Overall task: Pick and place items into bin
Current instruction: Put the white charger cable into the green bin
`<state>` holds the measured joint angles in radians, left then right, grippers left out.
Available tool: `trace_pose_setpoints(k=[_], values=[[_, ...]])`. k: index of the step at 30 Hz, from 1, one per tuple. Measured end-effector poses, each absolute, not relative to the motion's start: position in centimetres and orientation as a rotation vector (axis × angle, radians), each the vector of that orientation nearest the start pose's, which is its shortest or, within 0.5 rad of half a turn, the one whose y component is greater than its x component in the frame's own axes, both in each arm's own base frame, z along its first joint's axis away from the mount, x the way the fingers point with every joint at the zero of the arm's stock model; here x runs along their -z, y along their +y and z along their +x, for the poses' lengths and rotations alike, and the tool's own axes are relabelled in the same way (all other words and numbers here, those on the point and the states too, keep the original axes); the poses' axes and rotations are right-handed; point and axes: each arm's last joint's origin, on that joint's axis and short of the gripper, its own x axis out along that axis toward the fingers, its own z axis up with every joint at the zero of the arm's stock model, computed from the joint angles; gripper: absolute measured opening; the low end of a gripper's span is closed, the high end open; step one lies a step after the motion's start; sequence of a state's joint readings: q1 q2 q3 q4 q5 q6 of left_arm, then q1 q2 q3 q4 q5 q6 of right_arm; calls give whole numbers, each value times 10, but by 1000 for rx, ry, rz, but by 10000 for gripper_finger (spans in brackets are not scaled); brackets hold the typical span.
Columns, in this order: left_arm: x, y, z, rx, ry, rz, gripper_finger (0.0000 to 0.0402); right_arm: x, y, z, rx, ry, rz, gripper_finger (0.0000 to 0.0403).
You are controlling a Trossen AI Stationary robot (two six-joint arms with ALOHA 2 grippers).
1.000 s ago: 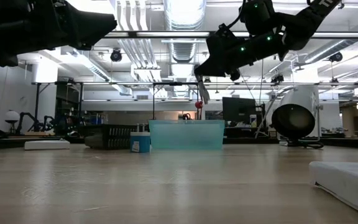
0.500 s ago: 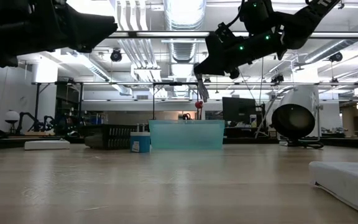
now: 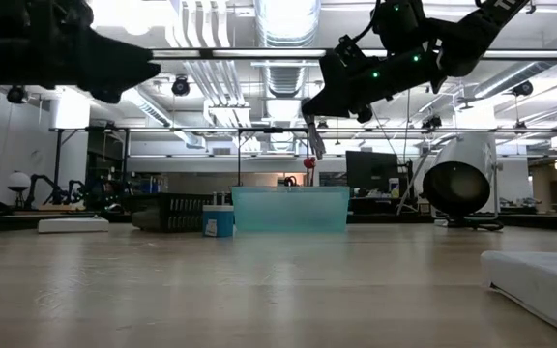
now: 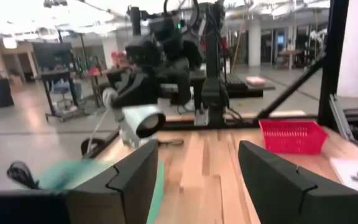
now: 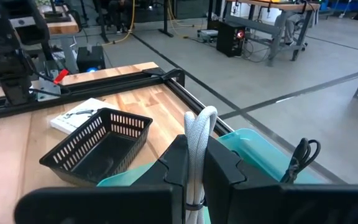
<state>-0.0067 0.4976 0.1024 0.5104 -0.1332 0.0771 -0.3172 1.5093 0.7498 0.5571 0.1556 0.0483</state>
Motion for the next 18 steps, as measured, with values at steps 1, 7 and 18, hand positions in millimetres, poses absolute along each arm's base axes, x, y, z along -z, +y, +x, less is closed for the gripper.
trace_pose_setpoints(k=[1, 7, 18], values=[[-201, 3, 130, -129, -94, 55, 208, -222, -103, 300, 476, 192, 64, 18], [-192, 3, 118, -127, -34, 28, 208, -222, -103, 300, 474, 192, 65, 18], [-169, 3, 110, -125, 5, 32, 208, -222, -103, 300, 475, 191, 65, 18]])
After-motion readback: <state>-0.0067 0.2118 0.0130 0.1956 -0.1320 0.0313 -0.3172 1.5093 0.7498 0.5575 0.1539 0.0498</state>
